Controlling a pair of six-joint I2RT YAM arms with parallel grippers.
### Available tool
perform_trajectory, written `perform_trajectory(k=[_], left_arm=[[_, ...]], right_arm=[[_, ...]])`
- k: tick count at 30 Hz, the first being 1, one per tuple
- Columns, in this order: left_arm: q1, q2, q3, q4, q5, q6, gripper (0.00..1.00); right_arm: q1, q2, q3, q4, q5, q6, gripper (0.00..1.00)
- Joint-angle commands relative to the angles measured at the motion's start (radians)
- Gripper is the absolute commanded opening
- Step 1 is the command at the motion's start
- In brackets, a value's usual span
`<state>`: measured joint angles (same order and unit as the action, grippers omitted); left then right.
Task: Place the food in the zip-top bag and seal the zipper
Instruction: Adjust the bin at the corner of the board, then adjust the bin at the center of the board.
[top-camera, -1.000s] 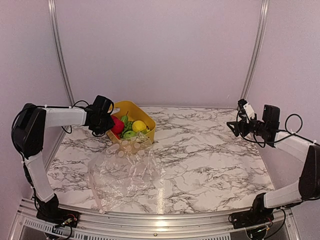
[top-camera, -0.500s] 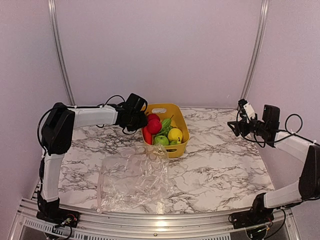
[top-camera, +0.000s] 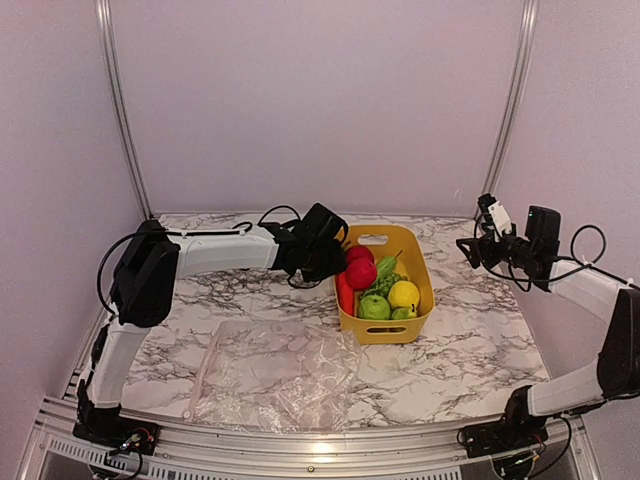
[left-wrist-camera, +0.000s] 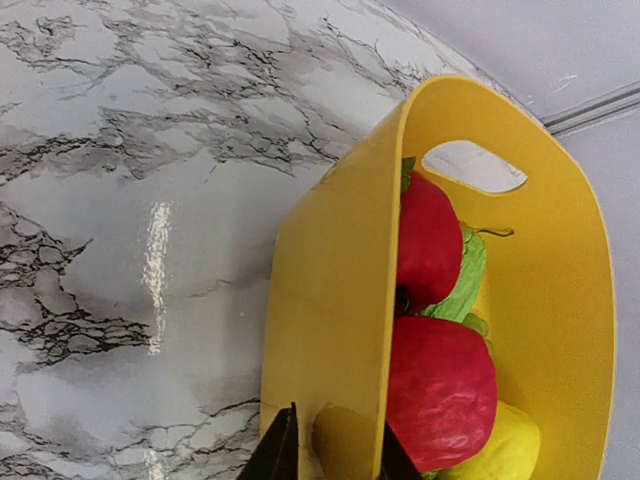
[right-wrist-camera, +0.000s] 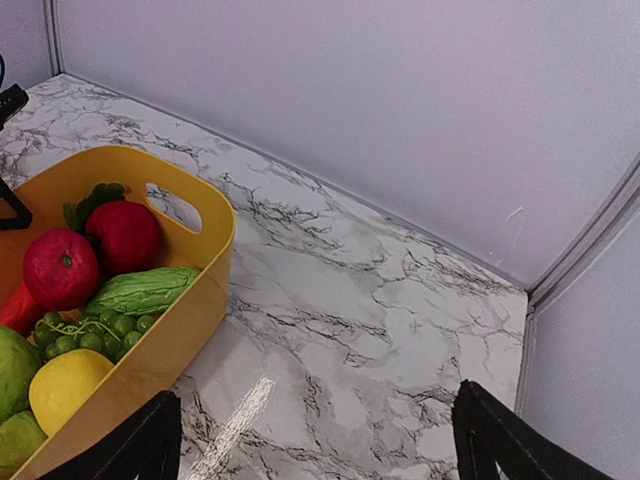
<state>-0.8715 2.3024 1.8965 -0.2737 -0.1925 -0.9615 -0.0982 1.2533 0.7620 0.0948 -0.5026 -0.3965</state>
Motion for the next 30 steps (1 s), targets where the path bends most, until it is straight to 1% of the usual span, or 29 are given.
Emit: perform_trajectory(k=[1,3,4,5,9,13,15,17,19,20,22,23,25,27,28,30], left_arm=[[-0.003,-0.020,0.041,0.039,0.028,-0.042,0.40],[-0.004,-0.053,0.029,0.030,0.016,-0.003,0.66],[-0.003,-0.079,0.021,0.023,0.007,0.023,0.88],[-0.003,-0.108,0.006,0.020,-0.007,0.057,0.98],[-0.004,-0.303,-0.127,-0.006,-0.080,0.198,0.99],[-0.005,-0.522,-0.296,-0.042,-0.163,0.394,0.99],[-0.005,-0.637,-0.411,-0.038,-0.213,0.485,0.99],[-0.005,-0.771,-0.561,0.009,-0.287,0.555,0.99],[-0.005,-0.897,-0.698,0.031,-0.344,0.596,0.99],[-0.005,-0.949,-0.755,0.030,-0.361,0.604,0.99],[-0.005,-1.035,-0.838,-0.008,-0.389,0.598,0.99],[-0.004,-1.071,-0.874,-0.044,-0.422,0.565,0.99],[-0.003,-1.124,-0.932,-0.116,-0.513,0.490,0.99],[0.005,-1.163,-0.978,-0.212,-0.641,0.361,0.99],[0.016,-1.175,-0.997,-0.255,-0.666,0.319,0.99],[0.040,-1.202,-1.031,-0.303,-0.664,0.308,0.99]], right_arm=[[0.009,0.009,0.037,-0.020,0.004,0.004,0.90],[0.009,0.009,0.036,-0.025,-0.004,-0.004,0.90],[0.009,0.008,0.036,-0.028,-0.011,-0.010,0.90],[0.009,0.009,0.034,-0.030,-0.018,-0.015,0.90],[0.009,0.001,0.036,-0.048,-0.053,-0.038,0.90],[0.011,-0.031,0.024,-0.052,-0.118,-0.058,0.91],[0.019,-0.058,0.015,-0.053,-0.154,-0.072,0.90],[0.044,-0.081,0.017,-0.057,-0.174,-0.073,0.90],[0.078,-0.097,0.031,-0.070,-0.195,-0.071,0.90],[0.093,-0.099,0.044,-0.086,-0.205,-0.071,0.89],[0.170,-0.083,0.092,-0.152,-0.222,-0.078,0.87],[0.210,-0.068,0.128,-0.188,-0.216,-0.083,0.86],[0.326,-0.025,0.189,-0.256,-0.126,-0.106,0.85],[0.452,0.022,0.240,-0.320,-0.020,-0.147,0.85],[0.507,0.046,0.261,-0.341,0.013,-0.155,0.85],[0.583,0.103,0.307,-0.366,0.037,-0.151,0.84]])
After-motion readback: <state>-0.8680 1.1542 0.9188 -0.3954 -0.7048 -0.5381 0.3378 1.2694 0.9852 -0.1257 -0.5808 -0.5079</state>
